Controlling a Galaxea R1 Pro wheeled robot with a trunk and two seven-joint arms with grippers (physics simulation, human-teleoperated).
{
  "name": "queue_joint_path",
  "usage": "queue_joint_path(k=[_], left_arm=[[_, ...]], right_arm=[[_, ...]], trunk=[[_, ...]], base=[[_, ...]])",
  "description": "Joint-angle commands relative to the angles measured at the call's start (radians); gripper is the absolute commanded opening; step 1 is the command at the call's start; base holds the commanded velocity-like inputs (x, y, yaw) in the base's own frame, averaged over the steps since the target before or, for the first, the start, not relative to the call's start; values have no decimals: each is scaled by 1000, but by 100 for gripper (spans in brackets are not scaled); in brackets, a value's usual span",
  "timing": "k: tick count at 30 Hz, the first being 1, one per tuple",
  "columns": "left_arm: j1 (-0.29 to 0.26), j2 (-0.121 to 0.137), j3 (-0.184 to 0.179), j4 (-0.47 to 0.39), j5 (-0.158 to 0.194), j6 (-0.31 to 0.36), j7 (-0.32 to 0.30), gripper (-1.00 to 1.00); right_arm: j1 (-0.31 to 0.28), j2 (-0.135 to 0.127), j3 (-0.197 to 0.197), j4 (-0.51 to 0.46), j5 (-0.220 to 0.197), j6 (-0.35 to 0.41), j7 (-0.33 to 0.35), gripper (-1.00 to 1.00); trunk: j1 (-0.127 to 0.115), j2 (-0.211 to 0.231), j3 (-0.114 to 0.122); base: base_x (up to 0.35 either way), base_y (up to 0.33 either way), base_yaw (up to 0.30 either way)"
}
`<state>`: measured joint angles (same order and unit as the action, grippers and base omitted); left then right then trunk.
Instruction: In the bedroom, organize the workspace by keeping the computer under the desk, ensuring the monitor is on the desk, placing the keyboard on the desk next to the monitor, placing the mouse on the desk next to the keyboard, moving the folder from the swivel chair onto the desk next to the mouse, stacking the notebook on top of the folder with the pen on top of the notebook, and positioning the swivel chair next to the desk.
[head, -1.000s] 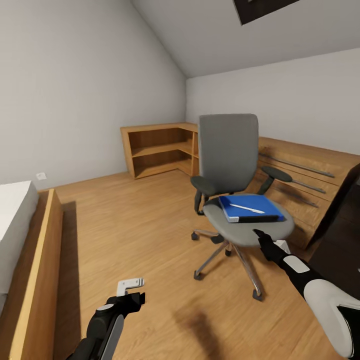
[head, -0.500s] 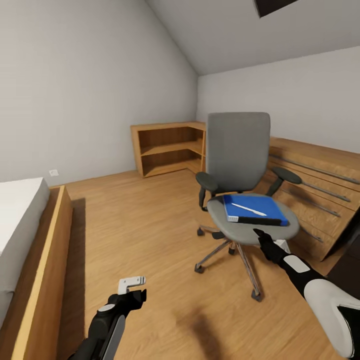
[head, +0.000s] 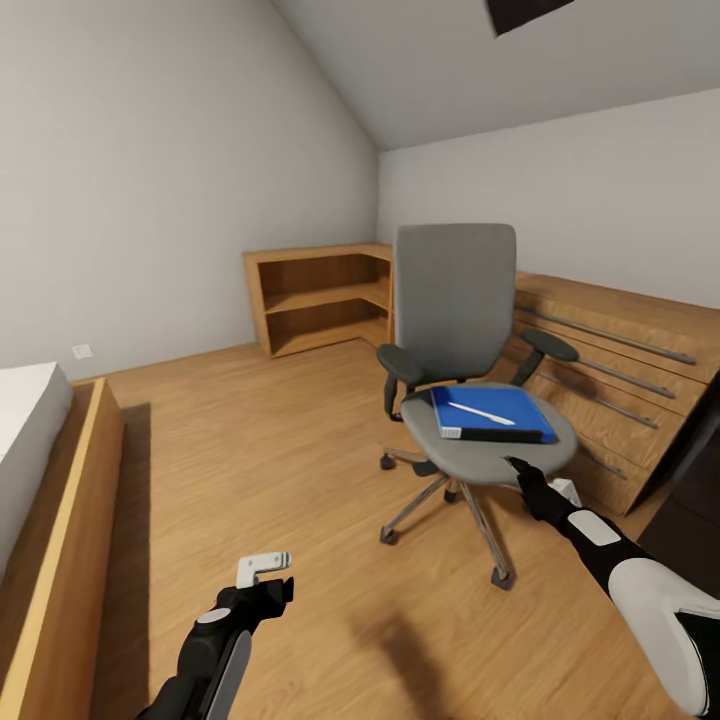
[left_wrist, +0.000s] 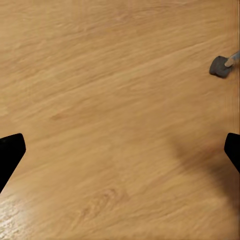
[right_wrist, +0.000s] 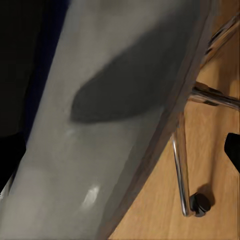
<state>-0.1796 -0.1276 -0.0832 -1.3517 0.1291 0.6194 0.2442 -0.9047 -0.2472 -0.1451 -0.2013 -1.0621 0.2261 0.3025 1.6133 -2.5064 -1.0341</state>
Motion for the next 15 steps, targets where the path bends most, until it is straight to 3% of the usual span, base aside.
queue_joint_path(k=[1,7,15], left_arm=[[0,0,-1,-1,11,3,9,100],[0,0,-1,-1,10,3,9,100],[0,0,-1,-1,10,3,10,100]], right_arm=[[-1,0,-8,0,-1,7,4,100],[-1,0,-8,0,-1,7,8,100],[-1,0,-8,0,-1,7,9,100]], trunk=[[0,0,-1],[0,0,-1],[0,0,-1]], base=[[0,0,-254],[0,0,-175],[47,0,-37]])
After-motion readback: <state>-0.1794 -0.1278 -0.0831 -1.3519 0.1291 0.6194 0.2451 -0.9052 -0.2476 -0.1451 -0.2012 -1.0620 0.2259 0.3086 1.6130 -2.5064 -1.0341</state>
